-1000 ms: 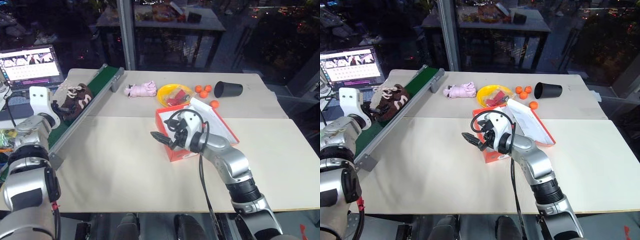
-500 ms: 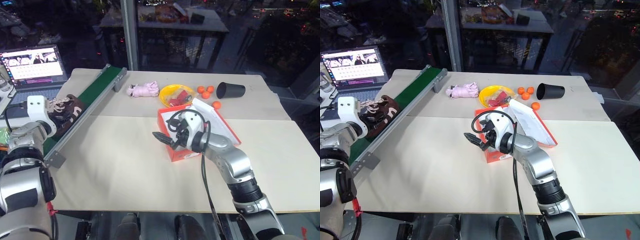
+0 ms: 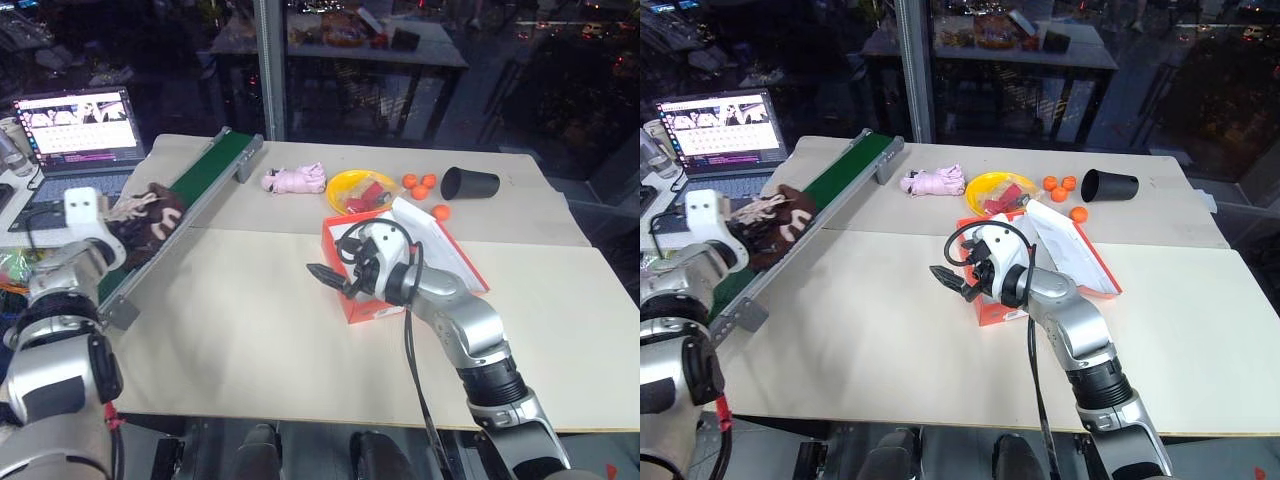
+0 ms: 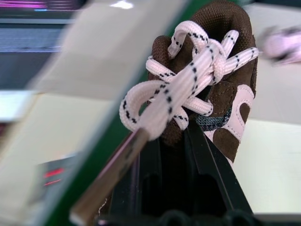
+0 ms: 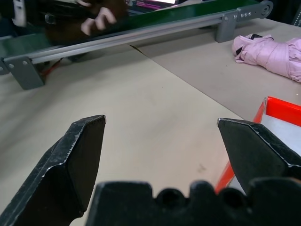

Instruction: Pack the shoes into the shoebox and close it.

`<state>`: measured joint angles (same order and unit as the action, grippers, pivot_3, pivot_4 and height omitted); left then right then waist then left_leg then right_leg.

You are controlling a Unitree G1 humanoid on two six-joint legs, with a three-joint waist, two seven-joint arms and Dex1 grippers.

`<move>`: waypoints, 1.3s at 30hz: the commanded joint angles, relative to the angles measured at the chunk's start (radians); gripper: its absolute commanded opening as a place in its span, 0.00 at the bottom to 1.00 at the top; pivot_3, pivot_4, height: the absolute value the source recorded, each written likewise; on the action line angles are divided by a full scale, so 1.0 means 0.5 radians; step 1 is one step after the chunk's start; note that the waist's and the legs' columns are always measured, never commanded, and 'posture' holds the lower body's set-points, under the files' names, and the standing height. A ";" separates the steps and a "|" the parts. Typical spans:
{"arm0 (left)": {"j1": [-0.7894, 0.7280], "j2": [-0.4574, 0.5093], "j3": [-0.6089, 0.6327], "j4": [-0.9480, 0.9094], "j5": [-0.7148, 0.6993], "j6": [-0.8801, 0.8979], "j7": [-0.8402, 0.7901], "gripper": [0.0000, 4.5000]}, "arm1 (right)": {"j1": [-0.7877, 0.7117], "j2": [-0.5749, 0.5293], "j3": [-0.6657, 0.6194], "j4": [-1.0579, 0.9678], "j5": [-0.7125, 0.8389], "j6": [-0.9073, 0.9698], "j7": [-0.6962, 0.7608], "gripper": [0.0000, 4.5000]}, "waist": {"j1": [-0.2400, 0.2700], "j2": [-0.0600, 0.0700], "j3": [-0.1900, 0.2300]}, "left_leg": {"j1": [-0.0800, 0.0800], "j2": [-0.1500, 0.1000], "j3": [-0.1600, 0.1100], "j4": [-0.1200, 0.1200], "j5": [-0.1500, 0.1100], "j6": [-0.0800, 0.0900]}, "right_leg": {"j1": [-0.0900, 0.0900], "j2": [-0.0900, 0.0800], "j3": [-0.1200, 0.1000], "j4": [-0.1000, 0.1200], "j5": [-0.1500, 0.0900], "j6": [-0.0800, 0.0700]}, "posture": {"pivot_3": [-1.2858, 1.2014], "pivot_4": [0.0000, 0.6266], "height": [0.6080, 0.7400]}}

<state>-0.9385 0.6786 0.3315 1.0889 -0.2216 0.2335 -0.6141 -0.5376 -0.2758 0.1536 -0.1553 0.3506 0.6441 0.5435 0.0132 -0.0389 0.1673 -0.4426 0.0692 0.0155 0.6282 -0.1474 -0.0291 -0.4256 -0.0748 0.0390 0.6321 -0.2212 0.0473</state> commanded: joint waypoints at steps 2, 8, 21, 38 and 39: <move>-0.071 -0.267 -0.055 -0.782 -0.272 0.379 -0.101 0.03 | -0.120 0.179 -0.389 -0.071 0.355 0.215 -0.171 1.00 | -0.006 -0.001 0.001 | -0.005 0.000 -0.001 0.000 0.000 0.000 | -0.003 0.000 0.000 0.000 0.003 -0.003 | 0.52 0.24 1.00; -0.091 -0.615 -0.149 -1.264 -0.409 0.660 0.047 0.03 | -0.276 0.362 -0.745 -0.015 0.675 0.380 -0.431 1.00 | -0.039 -0.001 0.001 | -0.005 0.000 -0.002 -0.001 0.001 0.001 | -0.003 0.001 0.002 -0.001 0.003 -0.002 | 0.52 0.24 1.00; -0.249 -1.054 -0.337 -1.672 -0.542 0.933 0.244 0.03 | -0.443 0.446 -1.083 0.096 1.027 0.387 -0.821 1.00 | -0.073 0.000 0.001 | -0.004 -0.001 -0.006 -0.001 0.001 0.003 | -0.002 0.003 0.003 -0.002 0.003 -0.002 | 0.52 0.24 1.00; -0.171 -1.131 -0.364 -1.857 -0.651 1.168 0.361 0.02 | -0.486 0.412 -1.113 0.127 1.084 0.218 -0.864 0.20 | -0.073 0.006 0.005 | -0.004 -0.001 -0.007 -0.002 0.001 0.003 | -0.002 0.004 0.003 -0.002 0.003 -0.002 | 0.52 0.24 1.00; -0.171 -1.128 -0.318 -1.851 -0.681 1.175 0.372 0.13 | -0.497 0.404 -1.117 0.137 1.077 0.206 -0.870 0.14 | -0.073 0.007 0.005 | -0.004 -0.001 -0.007 -0.002 0.001 0.003 | -0.002 0.004 0.003 -0.002 0.003 -0.002 | 0.52 0.24 1.00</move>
<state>-1.0116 0.1065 0.1392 0.2015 -0.5174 0.8145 -0.4240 -0.7430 -0.0517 -0.3773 -0.0709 0.8781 0.8080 0.1160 -0.0234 -0.0356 0.1699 -0.4445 0.0686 0.0120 0.6274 -0.1468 -0.0276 -0.4267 -0.0729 0.0406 0.6313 -0.2197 0.0464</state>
